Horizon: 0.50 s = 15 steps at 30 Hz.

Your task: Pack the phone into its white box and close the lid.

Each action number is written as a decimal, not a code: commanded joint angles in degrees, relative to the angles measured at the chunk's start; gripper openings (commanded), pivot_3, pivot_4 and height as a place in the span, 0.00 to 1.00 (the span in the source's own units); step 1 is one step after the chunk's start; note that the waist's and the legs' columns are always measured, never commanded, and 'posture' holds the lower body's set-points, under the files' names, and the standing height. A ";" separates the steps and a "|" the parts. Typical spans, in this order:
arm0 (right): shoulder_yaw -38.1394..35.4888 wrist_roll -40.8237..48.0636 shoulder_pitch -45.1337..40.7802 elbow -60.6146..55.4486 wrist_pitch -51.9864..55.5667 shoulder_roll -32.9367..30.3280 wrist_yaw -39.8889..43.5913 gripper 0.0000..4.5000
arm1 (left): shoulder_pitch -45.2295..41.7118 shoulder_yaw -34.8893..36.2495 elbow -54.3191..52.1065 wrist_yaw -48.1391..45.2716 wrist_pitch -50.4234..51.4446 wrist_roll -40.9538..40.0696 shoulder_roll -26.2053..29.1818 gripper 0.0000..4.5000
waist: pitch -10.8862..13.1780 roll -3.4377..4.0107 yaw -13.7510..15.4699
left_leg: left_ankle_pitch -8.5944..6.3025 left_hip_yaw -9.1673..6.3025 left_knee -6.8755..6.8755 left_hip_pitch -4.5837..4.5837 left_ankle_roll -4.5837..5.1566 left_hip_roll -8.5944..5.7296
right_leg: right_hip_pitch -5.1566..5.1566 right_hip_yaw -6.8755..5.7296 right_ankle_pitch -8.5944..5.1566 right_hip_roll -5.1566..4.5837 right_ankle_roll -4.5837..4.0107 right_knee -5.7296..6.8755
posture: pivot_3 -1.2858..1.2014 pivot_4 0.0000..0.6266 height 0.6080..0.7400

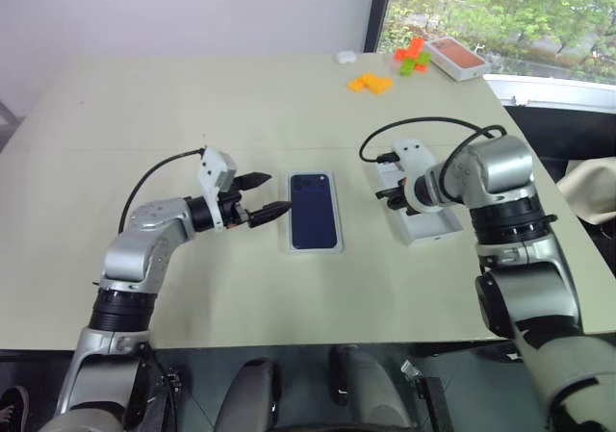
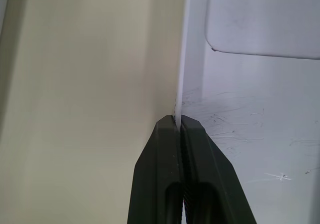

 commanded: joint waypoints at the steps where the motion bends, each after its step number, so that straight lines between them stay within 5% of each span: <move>1: -10.28 1.42 -5.13 0.94 0.37 3.91 -3.48 0.01 | -1.05 1.30 -1.26 -0.07 -0.28 -0.87 0.80 1.00 | 0.02 0.02 -0.15 | 0.00 0.01 0.00 0.00 0.00 0.01 | 0.00 0.00 0.00 0.01 0.00 -0.01 | 0.52 0.24 1.00; 8: -36.72 11.37 -10.07 -7.66 0.37 18.55 -2.59 0.01 | -2.46 5.18 0.43 -0.58 -0.13 -2.74 3.21 1.00 | 0.05 0.10 0.00 | 0.00 -0.10 -0.08 -0.02 0.01 0.12 | -0.05 -0.07 0.01 0.12 0.00 0.03 | 0.52 0.24 1.00; 15: -48.19 22.33 -8.00 -11.00 0.32 26.32 -2.21 0.01 | -3.35 9.98 1.01 -1.41 3.37 -6.10 8.20 1.00 | 0.08 0.15 0.14 | -0.05 -0.11 -0.13 -0.14 0.08 -0.03 | -0.12 -0.11 0.00 -0.09 0.00 0.01 | 0.52 0.24 1.00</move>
